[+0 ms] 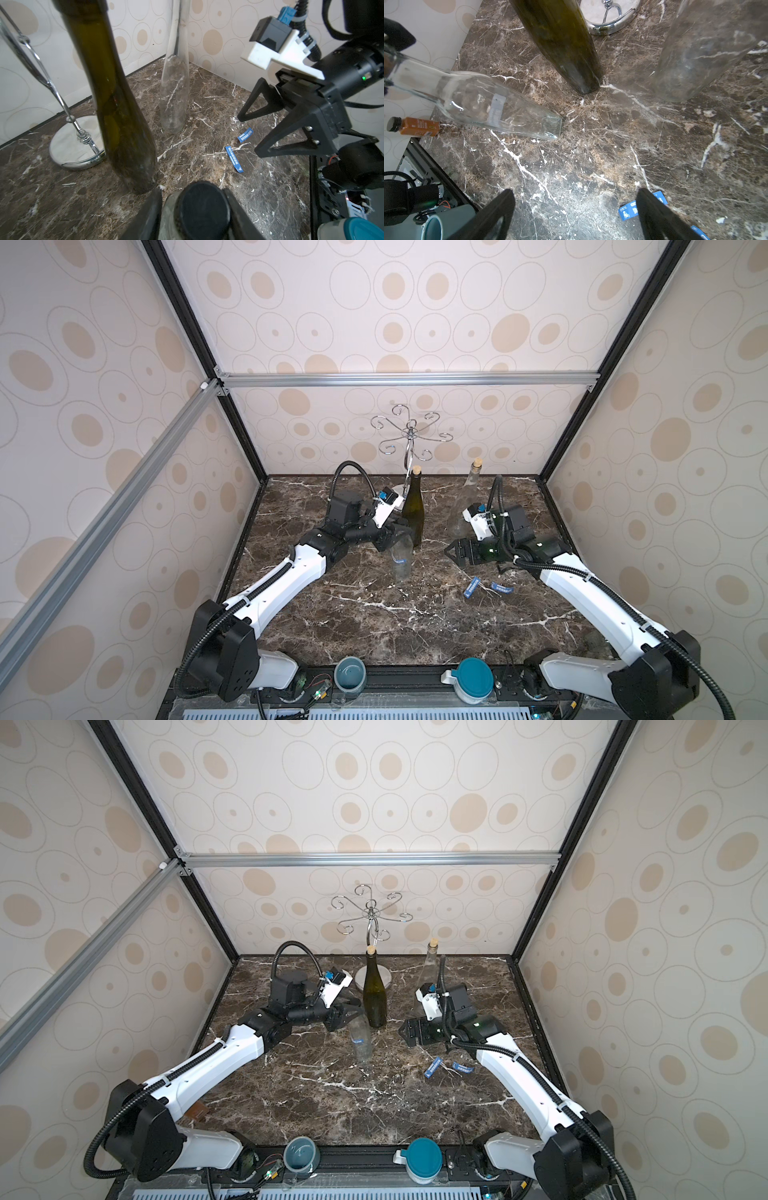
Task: Remove the label from the bottle
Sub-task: Adjust the bottle at the center of the board.
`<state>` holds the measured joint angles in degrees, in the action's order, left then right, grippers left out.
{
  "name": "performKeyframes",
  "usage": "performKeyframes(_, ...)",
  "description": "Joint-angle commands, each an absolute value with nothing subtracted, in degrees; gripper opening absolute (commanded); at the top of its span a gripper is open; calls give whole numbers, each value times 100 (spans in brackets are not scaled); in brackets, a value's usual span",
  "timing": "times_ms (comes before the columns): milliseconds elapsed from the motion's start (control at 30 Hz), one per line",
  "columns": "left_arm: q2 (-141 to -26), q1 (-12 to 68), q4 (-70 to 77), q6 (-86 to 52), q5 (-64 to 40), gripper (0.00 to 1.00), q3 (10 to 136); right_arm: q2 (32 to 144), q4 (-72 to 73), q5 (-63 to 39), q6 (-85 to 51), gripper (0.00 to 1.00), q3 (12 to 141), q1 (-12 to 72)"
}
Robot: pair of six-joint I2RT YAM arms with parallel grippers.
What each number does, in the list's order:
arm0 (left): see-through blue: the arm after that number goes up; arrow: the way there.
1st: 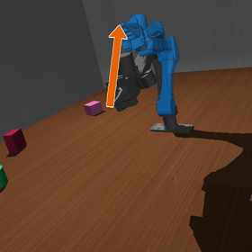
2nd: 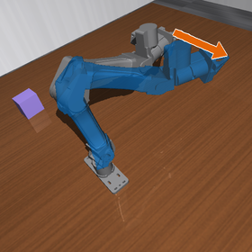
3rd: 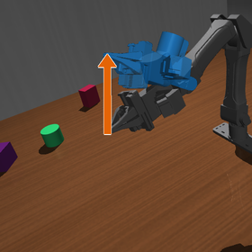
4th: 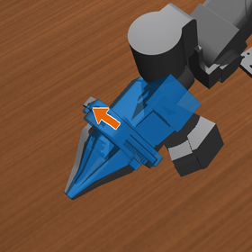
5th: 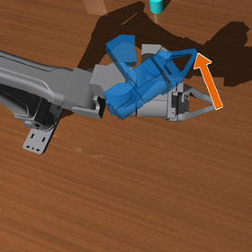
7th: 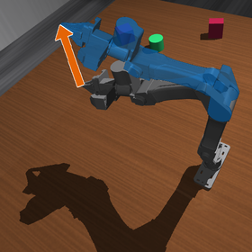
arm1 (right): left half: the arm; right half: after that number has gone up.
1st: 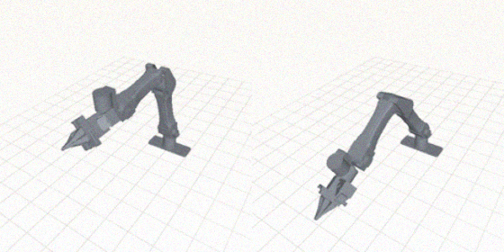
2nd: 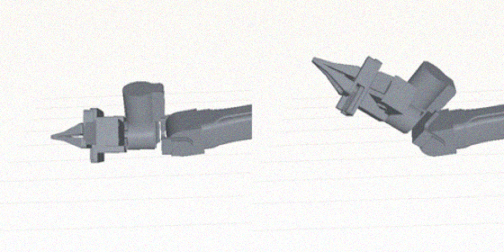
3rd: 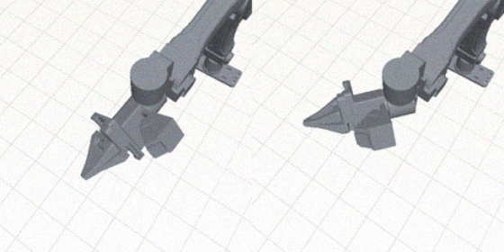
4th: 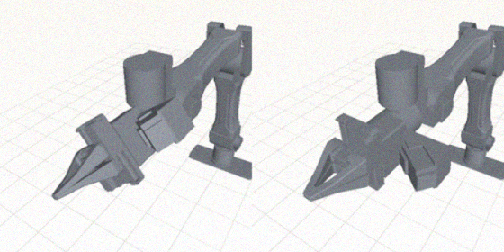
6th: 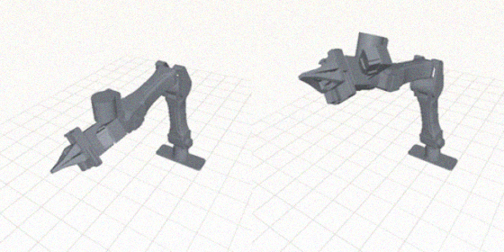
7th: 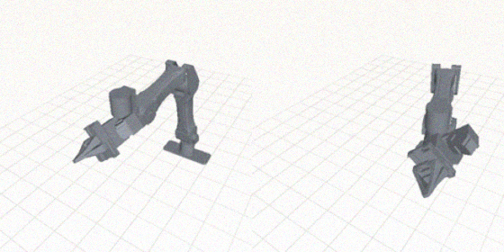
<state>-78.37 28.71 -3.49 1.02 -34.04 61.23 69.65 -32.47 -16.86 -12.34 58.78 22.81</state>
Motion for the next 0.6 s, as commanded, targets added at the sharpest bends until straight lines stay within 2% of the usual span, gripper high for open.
performKeyframes(0,-7554,2848,-280,76,-2903,39,6413,6935,-3236,-1599,-1129,94,5882,2294)
performKeyframes(267,-7396,3000,-286,-272,-2099,27,6555,6984,-3419,-1469,-1081,95,6022,2293)
performKeyframes(567,-7399,3459,-428,-414,-1034,23,6890,6927,-3481,-1362,-1051,95,6063,2294)
